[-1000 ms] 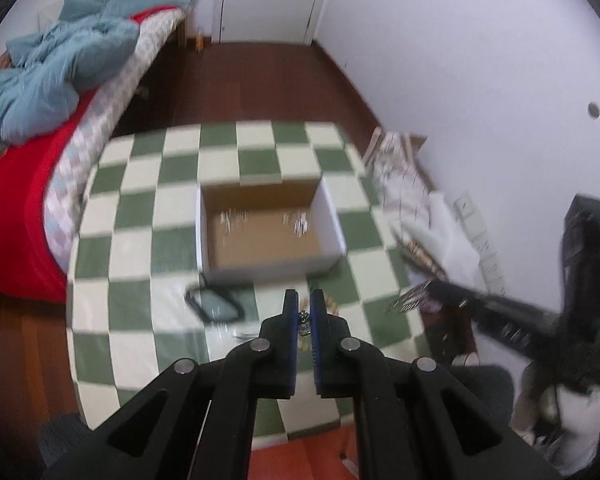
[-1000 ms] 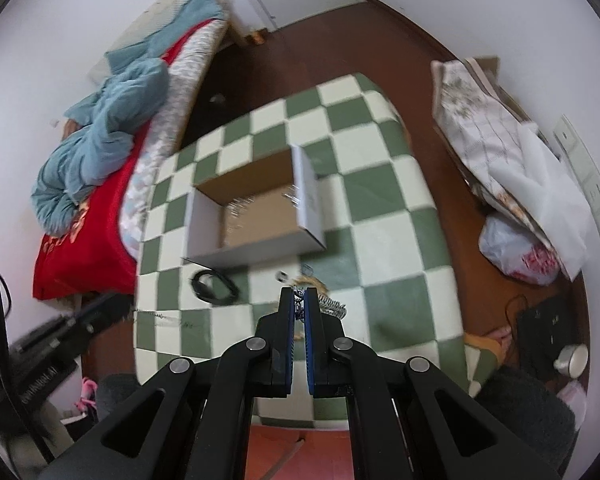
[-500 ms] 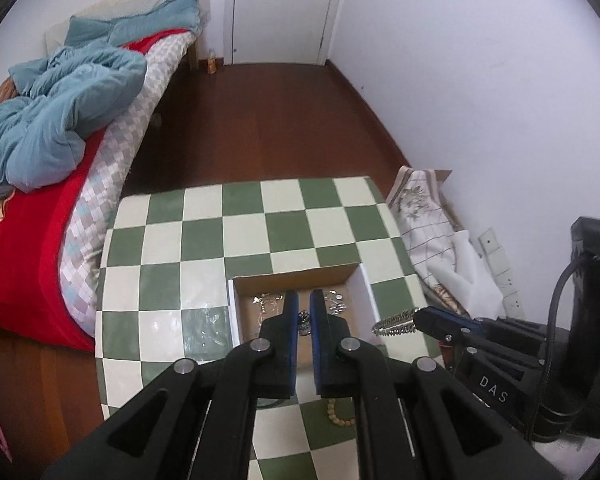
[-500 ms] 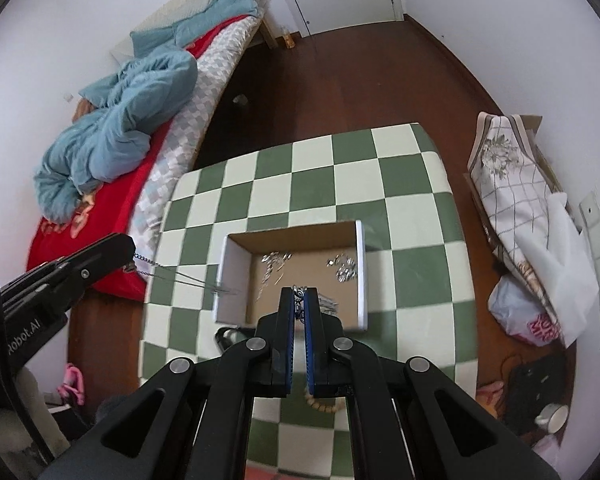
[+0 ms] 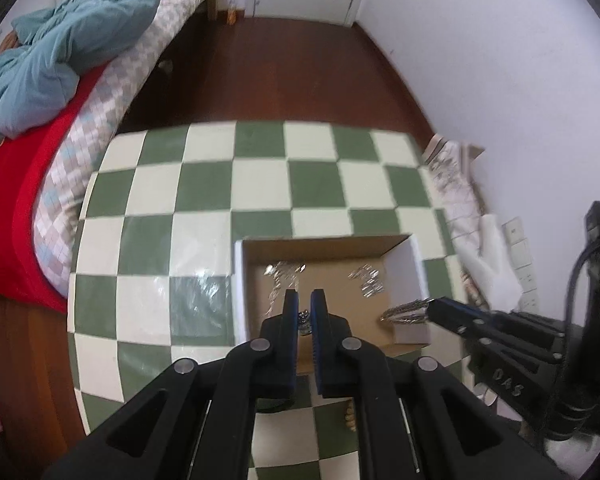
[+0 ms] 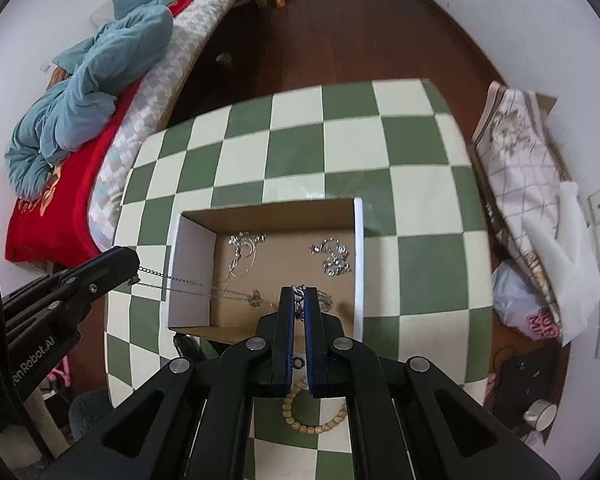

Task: Organize jewelry
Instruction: 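Carry the held jewelry into the box with both grippers, then open both grippers over the box and withdraw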

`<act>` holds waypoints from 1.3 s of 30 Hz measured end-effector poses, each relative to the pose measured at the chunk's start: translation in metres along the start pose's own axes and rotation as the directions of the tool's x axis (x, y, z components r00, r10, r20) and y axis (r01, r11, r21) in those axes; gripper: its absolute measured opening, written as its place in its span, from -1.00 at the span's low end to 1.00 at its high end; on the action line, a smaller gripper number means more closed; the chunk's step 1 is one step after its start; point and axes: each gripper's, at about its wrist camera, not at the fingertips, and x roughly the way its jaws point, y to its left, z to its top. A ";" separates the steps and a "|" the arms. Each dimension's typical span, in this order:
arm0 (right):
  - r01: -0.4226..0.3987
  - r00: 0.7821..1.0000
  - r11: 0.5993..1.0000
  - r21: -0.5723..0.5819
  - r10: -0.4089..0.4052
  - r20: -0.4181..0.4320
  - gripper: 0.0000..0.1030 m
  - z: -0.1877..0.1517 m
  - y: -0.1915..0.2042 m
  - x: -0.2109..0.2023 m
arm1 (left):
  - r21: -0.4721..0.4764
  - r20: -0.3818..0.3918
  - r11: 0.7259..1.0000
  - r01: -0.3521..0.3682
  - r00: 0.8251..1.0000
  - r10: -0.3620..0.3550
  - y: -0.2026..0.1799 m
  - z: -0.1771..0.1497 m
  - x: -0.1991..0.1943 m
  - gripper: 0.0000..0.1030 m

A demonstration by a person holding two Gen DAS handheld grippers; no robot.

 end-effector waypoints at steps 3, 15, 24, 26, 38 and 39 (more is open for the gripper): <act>-0.004 0.999 1.000 0.000 0.004 -0.038 -0.89 0.001 -0.004 0.013 | -0.007 -0.016 0.997 -0.079 0.997 0.079 0.002 -0.001 0.009 -0.71; 0.234 0.972 0.970 -0.070 -0.236 -0.021 1.00 -0.007 -0.002 0.018 | -0.051 0.089 0.963 -0.263 0.960 0.267 0.023 -0.014 0.004 1.00; 0.277 0.961 0.958 -0.071 -0.274 0.045 1.00 -0.028 0.007 0.011 | -0.066 0.134 0.942 -0.330 0.932 0.336 0.030 -0.036 -0.005 1.00; 0.278 0.960 0.958 -0.067 -0.274 0.062 1.00 -0.032 0.010 0.006 | -0.071 0.139 0.942 -0.328 0.932 0.335 0.031 -0.040 -0.010 1.00; 0.297 0.939 0.953 -0.054 -0.282 0.196 1.00 -0.062 0.028 -0.041 | -0.080 0.242 0.937 -0.340 0.905 0.349 0.028 -0.071 -0.063 1.00; 0.299 0.936 0.953 -0.053 -0.282 0.210 1.00 -0.065 0.030 -0.047 | -0.078 0.253 0.936 -0.344 0.901 0.352 0.027 -0.074 -0.067 1.00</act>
